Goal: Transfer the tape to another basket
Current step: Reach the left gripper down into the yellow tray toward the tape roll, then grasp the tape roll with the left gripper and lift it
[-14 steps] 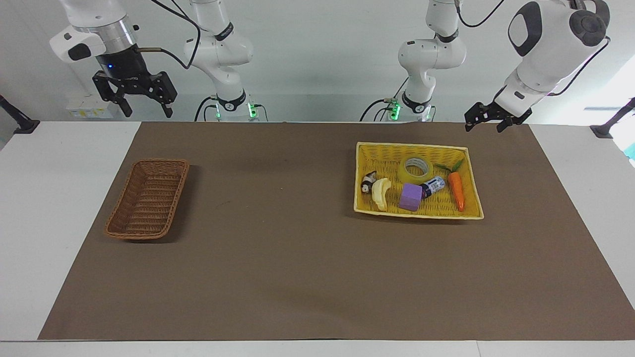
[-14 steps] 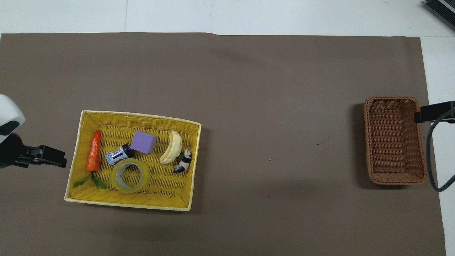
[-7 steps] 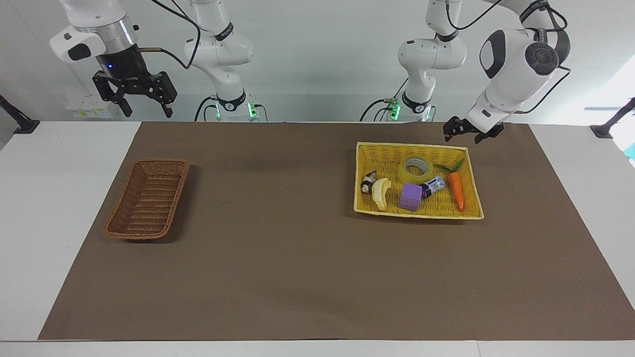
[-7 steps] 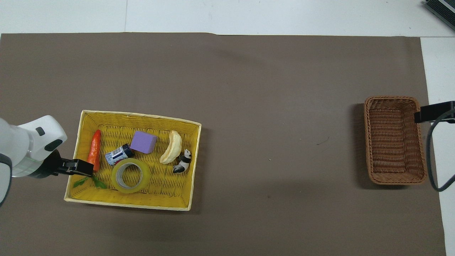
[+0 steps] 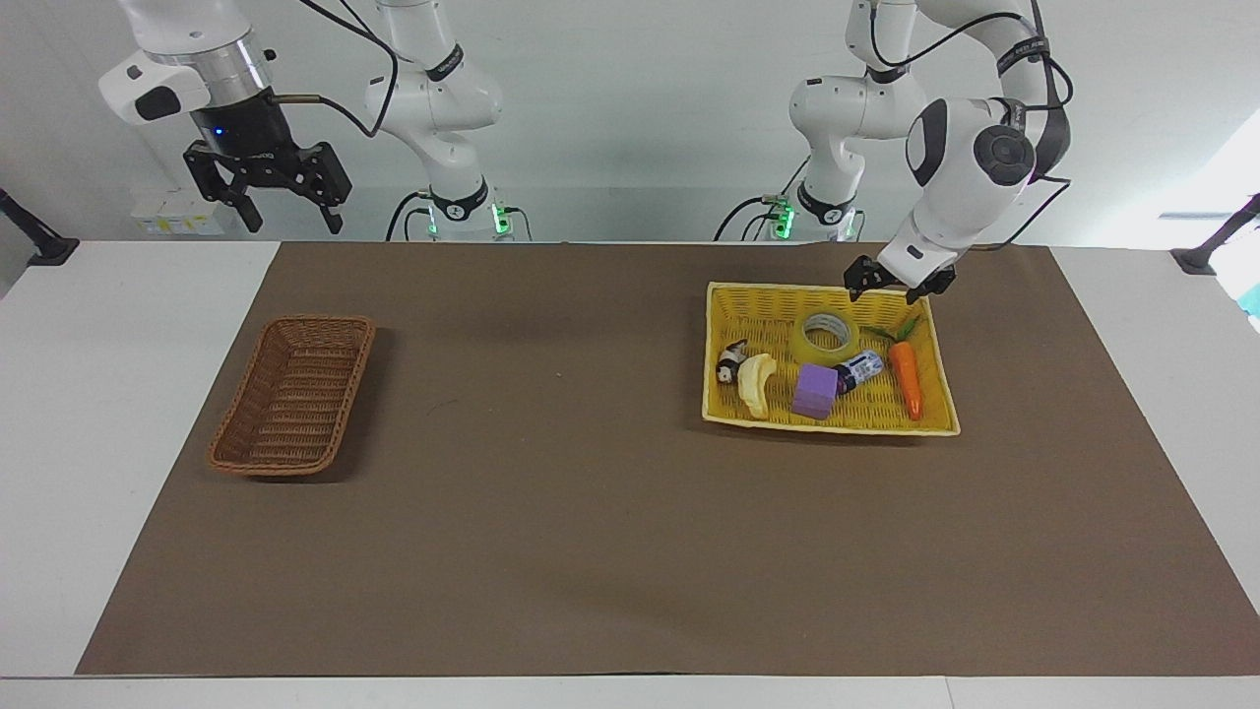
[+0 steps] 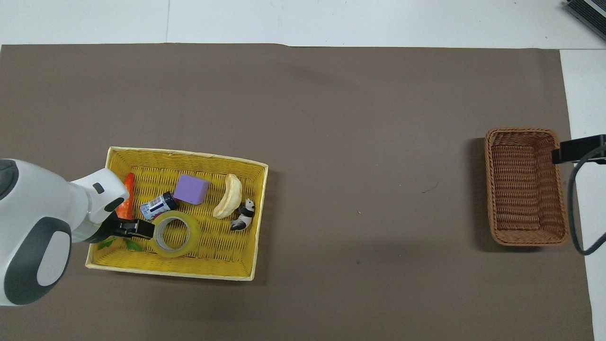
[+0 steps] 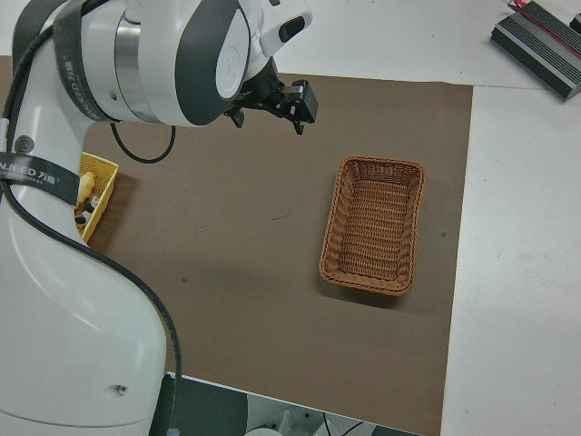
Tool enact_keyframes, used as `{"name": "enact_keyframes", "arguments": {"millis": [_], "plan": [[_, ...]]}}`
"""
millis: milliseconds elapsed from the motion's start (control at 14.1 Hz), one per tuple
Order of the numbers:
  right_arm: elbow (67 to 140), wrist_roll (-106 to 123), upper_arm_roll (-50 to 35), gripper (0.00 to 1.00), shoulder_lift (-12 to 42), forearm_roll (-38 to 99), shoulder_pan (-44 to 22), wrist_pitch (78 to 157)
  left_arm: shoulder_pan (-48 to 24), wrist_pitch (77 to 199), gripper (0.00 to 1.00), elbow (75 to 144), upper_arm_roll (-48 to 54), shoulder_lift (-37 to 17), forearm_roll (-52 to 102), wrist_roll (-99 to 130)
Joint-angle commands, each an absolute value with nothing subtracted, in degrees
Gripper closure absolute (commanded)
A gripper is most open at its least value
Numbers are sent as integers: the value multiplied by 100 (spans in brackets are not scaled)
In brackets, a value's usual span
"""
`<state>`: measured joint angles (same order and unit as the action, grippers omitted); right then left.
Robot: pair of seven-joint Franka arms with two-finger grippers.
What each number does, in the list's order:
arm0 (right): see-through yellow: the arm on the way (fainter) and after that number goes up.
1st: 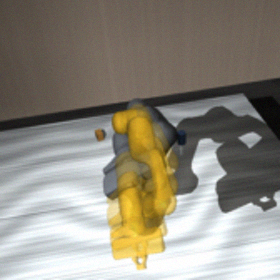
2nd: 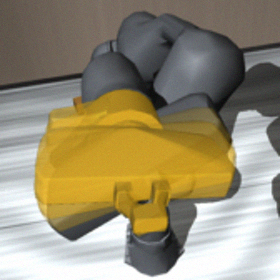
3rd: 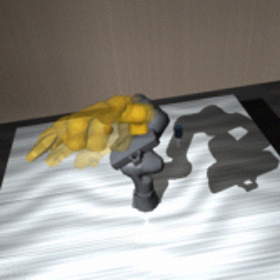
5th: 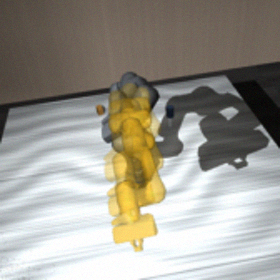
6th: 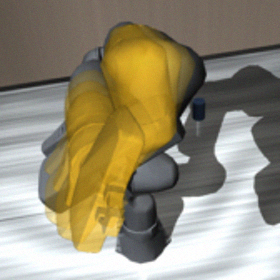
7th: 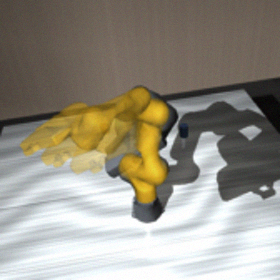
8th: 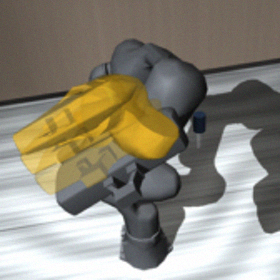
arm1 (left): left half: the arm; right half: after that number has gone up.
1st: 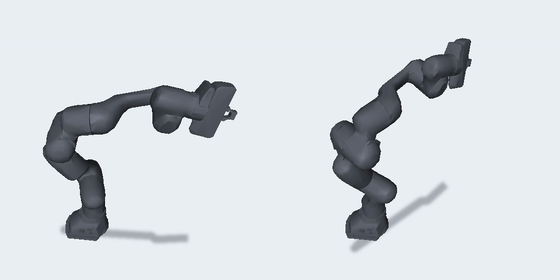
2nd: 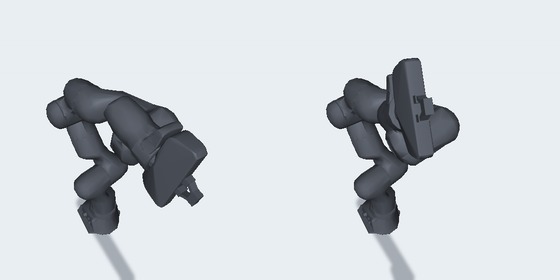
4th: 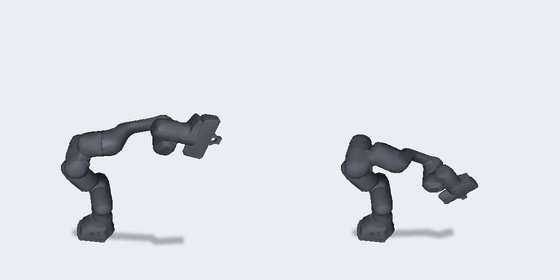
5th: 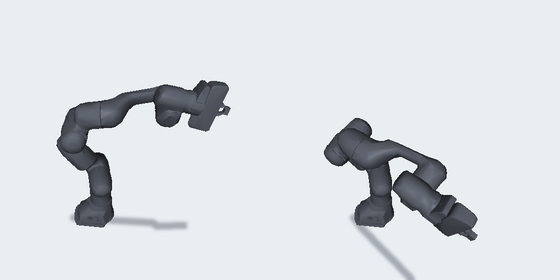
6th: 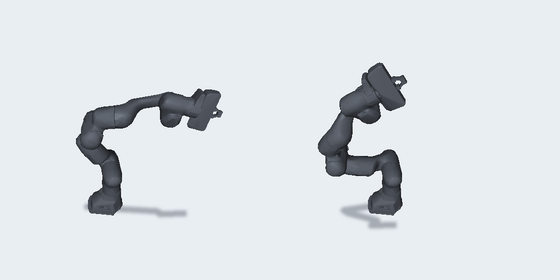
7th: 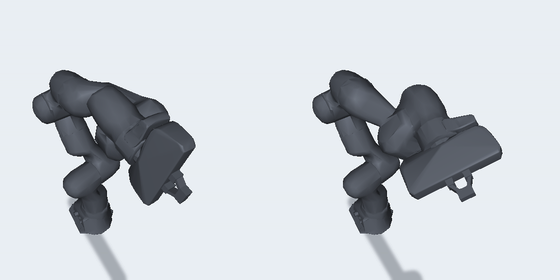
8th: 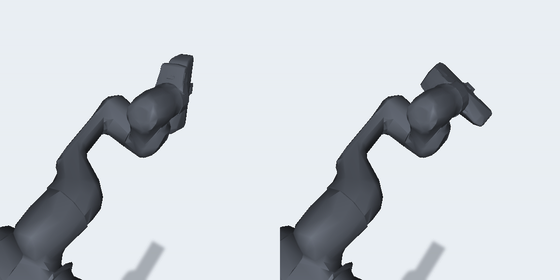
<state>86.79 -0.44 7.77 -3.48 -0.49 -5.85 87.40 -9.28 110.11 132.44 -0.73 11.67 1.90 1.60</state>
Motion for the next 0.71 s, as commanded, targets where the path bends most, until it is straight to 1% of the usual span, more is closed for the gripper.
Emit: {"name": "enact_keyframes", "arguments": {"millis": [0,71,356,498,569,640], "plan": [[8631,-53,765,0,-378,-70,-563,8604,-1011,11583,0,13649,-141,1056,184,264],[8631,-53,765,0,-378,-70,-563,8604,-1011,11723,0,13702,-141,924,211,264],[8631,-53,765,0,-378,-70,-563,8604,-1133,12391,0,14228,-141,783,474,342],[8631,-53,765,0,-378,-70,-563,8604,-1151,12647,0,14370,-141,581,545,387],[8631,-53,765,0,-378,-70,-563,8604,-1177,12639,43,14379,-141,571,571,395],[8631,-53,756,0,-378,-70,-563,8604,-1204,12630,80,14379,-141,571,658,474]]}}
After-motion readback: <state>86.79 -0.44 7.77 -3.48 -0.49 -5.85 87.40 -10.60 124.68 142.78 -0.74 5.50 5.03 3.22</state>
